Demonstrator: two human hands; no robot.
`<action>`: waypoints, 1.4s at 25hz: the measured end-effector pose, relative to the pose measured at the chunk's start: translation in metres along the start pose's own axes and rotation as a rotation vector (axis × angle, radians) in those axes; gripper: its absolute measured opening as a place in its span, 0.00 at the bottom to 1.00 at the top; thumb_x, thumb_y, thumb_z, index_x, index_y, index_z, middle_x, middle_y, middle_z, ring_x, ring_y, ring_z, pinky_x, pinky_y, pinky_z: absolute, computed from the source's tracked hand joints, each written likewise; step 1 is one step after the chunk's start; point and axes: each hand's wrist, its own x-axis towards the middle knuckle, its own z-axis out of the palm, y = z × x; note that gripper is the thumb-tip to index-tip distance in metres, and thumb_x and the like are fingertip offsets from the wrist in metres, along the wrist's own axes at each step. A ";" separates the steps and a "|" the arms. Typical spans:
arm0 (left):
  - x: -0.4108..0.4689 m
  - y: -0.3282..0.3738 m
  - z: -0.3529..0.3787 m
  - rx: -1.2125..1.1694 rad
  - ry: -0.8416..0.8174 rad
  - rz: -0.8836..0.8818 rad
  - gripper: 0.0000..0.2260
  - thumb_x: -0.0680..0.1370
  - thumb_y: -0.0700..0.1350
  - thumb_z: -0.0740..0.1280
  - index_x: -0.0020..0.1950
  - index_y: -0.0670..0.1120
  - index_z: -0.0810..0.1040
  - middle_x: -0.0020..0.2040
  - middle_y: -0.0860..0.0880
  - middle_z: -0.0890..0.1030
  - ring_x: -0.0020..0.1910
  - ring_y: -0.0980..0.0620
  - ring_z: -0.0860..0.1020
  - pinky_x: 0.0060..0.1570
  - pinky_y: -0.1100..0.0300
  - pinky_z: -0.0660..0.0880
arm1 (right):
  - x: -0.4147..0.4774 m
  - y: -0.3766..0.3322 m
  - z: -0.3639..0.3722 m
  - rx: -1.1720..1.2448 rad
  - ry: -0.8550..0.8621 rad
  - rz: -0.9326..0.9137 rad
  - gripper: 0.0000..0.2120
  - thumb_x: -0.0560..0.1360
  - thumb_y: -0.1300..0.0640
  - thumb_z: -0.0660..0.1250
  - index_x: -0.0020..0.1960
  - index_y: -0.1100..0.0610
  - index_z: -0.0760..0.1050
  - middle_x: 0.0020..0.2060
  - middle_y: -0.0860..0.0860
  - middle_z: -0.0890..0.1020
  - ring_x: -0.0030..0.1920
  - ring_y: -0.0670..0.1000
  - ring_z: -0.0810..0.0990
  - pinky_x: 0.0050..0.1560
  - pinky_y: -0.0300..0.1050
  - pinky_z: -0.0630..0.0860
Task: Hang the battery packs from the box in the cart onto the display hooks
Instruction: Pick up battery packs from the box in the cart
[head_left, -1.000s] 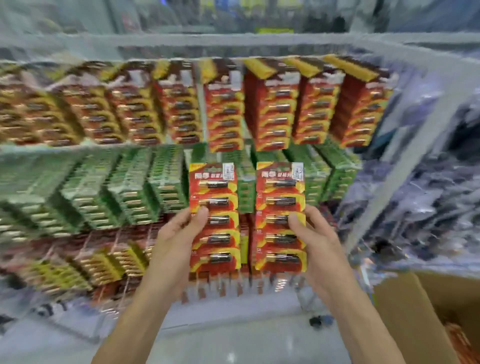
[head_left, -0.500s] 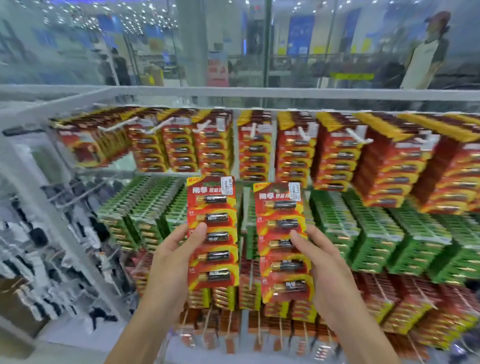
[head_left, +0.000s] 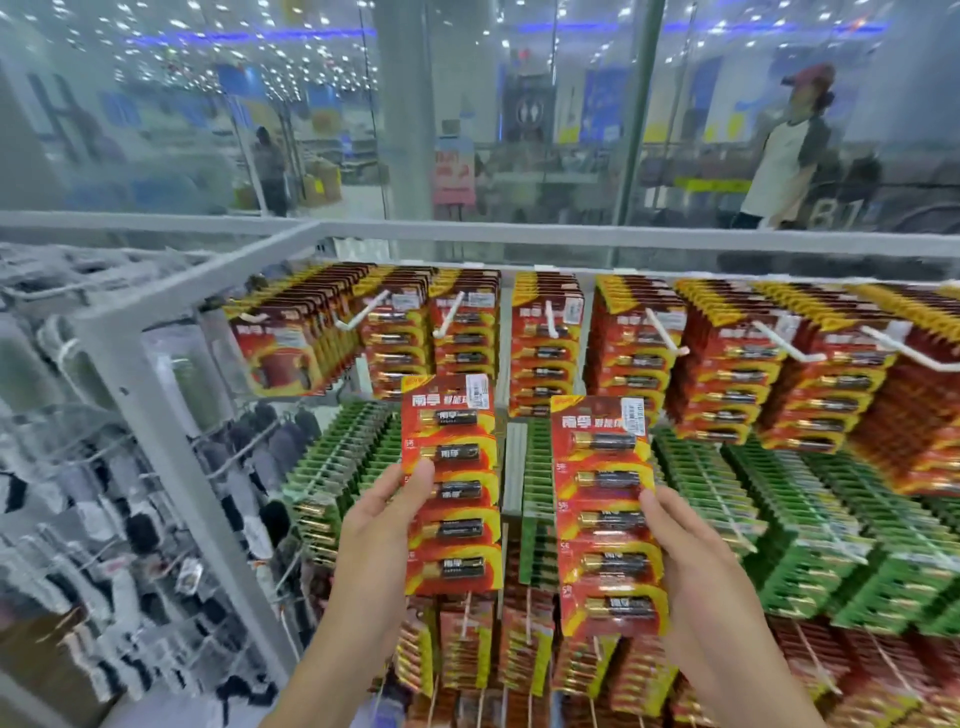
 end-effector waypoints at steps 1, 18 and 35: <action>0.004 0.004 0.000 0.006 0.001 0.032 0.16 0.80 0.52 0.70 0.66 0.48 0.82 0.55 0.44 0.87 0.52 0.40 0.87 0.52 0.44 0.82 | 0.004 -0.002 0.000 -0.004 -0.001 -0.006 0.08 0.81 0.53 0.65 0.59 0.52 0.78 0.43 0.50 0.89 0.40 0.52 0.89 0.46 0.57 0.79; 0.034 0.029 0.021 0.097 0.089 0.162 0.11 0.83 0.52 0.67 0.59 0.50 0.85 0.51 0.45 0.88 0.47 0.41 0.88 0.44 0.46 0.85 | 0.027 0.002 -0.016 -0.045 -0.032 0.057 0.14 0.79 0.53 0.67 0.62 0.56 0.80 0.53 0.58 0.87 0.49 0.61 0.88 0.53 0.60 0.80; 0.201 0.004 0.035 0.342 0.179 0.277 0.17 0.83 0.56 0.67 0.63 0.44 0.77 0.55 0.48 0.85 0.54 0.46 0.85 0.55 0.46 0.82 | 0.023 -0.035 -0.029 -0.135 0.110 -0.301 0.17 0.69 0.38 0.72 0.56 0.42 0.84 0.61 0.46 0.85 0.65 0.55 0.81 0.68 0.65 0.73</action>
